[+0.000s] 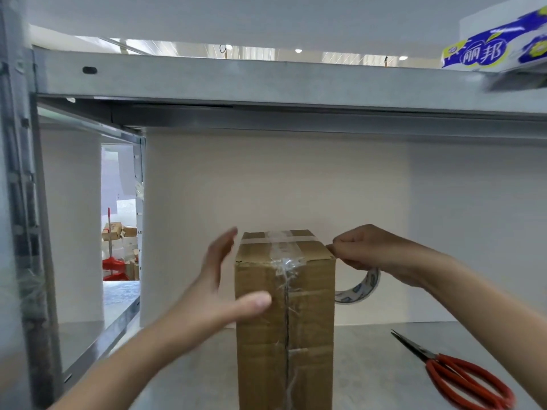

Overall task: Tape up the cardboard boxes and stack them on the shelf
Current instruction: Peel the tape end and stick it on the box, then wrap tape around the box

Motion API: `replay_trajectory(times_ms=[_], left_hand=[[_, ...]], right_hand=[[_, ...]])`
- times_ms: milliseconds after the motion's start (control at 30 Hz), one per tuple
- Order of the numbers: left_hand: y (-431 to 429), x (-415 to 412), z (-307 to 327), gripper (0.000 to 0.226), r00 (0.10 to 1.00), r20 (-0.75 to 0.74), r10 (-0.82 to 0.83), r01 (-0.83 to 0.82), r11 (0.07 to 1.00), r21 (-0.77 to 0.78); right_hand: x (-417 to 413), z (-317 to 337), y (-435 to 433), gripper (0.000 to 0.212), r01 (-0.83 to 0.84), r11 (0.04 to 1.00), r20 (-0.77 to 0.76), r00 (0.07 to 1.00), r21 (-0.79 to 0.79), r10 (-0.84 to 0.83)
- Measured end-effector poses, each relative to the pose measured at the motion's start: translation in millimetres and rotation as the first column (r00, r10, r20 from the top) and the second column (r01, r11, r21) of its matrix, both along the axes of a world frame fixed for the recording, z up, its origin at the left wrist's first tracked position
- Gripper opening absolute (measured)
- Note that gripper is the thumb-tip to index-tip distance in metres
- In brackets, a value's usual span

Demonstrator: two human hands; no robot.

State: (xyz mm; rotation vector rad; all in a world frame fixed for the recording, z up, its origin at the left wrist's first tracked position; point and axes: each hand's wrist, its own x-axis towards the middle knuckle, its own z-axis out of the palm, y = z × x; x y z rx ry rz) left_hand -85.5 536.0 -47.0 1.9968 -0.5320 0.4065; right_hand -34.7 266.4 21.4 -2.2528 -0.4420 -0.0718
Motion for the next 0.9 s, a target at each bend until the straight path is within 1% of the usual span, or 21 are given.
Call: replay_trajectory(times_ms=[67, 100, 133, 167, 200, 233, 267, 300, 333, 367, 433, 467, 500, 533, 567, 600, 667, 733, 800, 833, 900], left_hand=[[-6.1, -7.8, 42.2, 0.121, 0.996, 0.068, 0.057, -0.066, 0.988, 0.137], [-12.9, -8.2, 62.4, 0.118, 0.996, 0.062, 0.057, -0.071, 0.965, 0.254], [-21.1, -4.3, 79.6, 0.116, 0.998, 0.031, 0.056, -0.063, 0.914, 0.402], [-31.0, 0.7, 92.9, 0.114, 0.998, -0.026, 0.051, -0.028, 0.835, 0.549], [-40.5, 5.1, 101.2, 0.112, 0.994, -0.105, 0.039, 0.039, 0.757, 0.653], [-48.4, 7.6, 105.3, 0.107, 0.981, -0.192, 0.024, 0.121, 0.698, 0.706], [-52.9, 10.7, 107.3, 0.096, 0.965, -0.261, 0.009, 0.189, 0.664, 0.723], [-53.8, 12.6, 108.8, 0.08, 0.957, -0.291, -0.003, 0.222, 0.653, 0.724], [-52.0, 13.9, 110.4, 0.067, 0.959, -0.284, -0.01, 0.22, 0.657, 0.721], [-48.1, 15.3, 111.3, 0.066, 0.966, -0.26, -0.016, 0.2, 0.684, 0.702], [-34.7, 18.2, 106.8, 0.08, 0.982, -0.19, 0.0, 0.117, 0.787, 0.606], [-28.0, 19.8, 100.5, 0.086, 0.987, -0.161, 0.013, 0.071, 0.859, 0.507], [-21.7, 21.4, 91.2, 0.089, 0.991, -0.136, 0.007, 0.045, 0.927, 0.373], [-16.5, 23.3, 79.2, 0.09, 0.993, -0.115, -0.02, 0.046, 0.974, 0.224], [-13.1, 22.9, 64.3, 0.092, 0.993, -0.096, -0.065, 0.073, 0.994, 0.08], [-10.1, 22.9, 47.0, 0.097, 0.991, -0.077, -0.114, 0.11, 0.993, -0.05], [-7.1, 19.1, 8.8, 0.107, 0.981, -0.062, -0.181, 0.161, 0.955, -0.248], [-4.0, 15.1, -23.5, 0.106, 0.972, -0.089, -0.216, 0.172, 0.92, -0.351], [4.2, 13.8, -43.3, 0.105, 0.968, -0.13, -0.215, 0.152, 0.913, -0.377], [10.0, 14.3, -49.3, 0.107, 0.967, -0.155, -0.204, 0.135, 0.92, -0.367], [19.0, 14.3, -57.7, 0.113, 0.964, -0.203, -0.173, 0.109, 0.95, -0.291]], right_hand=[[2.4, 3.8, 0.0, 0.05, -0.042, 0.999, -0.014, 0.999, 0.003, 0.042], [2.8, 5.0, 0.6, 0.05, -0.071, 0.997, -0.02, 0.997, -0.005, 0.071], [2.3, 5.4, 1.6, 0.049, -0.097, 0.995, -0.026, 0.995, -0.011, 0.097], [2.6, 5.0, 2.0, 0.048, -0.12, 0.993, -0.029, 0.992, -0.013, 0.12], [2.6, 4.4, 1.9, 0.046, -0.135, 0.991, -0.032, 0.99, -0.007, 0.135], [3.6, 3.1, 0.0, 0.045, -0.143, 0.99, -0.035, 0.989, 0.009, 0.143], [4.9, 0.9, -2.9, 0.043, -0.142, 0.989, -0.038, 0.989, 0.036, 0.143], [7.7, -2.4, -7.0, 0.042, -0.145, 0.987, -0.046, 0.988, 0.072, 0.148], [9.6, -7.0, -12.6, 0.042, -0.153, 0.981, -0.063, 0.985, 0.122, 0.161], [12.6, -12.8, -19.1, 0.043, -0.17, 0.967, -0.083, 0.979, 0.19, 0.188], [16.7, -22.5, -28.0, 0.042, -0.215, 0.902, -0.082, 0.961, 0.374, 0.263], [17.3, -24.5, -28.9, 0.043, -0.233, 0.851, -0.056, 0.955, 0.47, 0.292], [18.3, -24.1, -26.9, 0.044, -0.244, 0.795, -0.019, 0.952, 0.555, 0.305], [19.2, -21.6, -22.5, 0.046, -0.25, 0.745, 0.026, 0.954, 0.619, 0.299], [20.6, -18.2, -16.0, 0.048, -0.256, 0.714, 0.069, 0.957, 0.652, 0.281], [21.7, -14.9, -7.4, 0.05, -0.267, 0.705, 0.099, 0.958, 0.657, 0.27], [24.0, -13.8, 11.0, 0.051, -0.298, 0.739, 0.106, 0.949, 0.604, 0.296], [26.5, -22.5, 27.2, 0.052, -0.317, 0.796, 0.068, 0.941, 0.515, 0.331], [28.1, -32.4, 38.8, 0.052, -0.306, 0.838, 0.04, 0.945, 0.452, 0.324], [28.2, -34.7, 42.9, 0.052, -0.296, 0.852, 0.042, 0.95, 0.431, 0.308], [28.0, -32.2, 45.8, 0.052, -0.281, 0.877, 0.068, 0.958, 0.389, 0.277]])
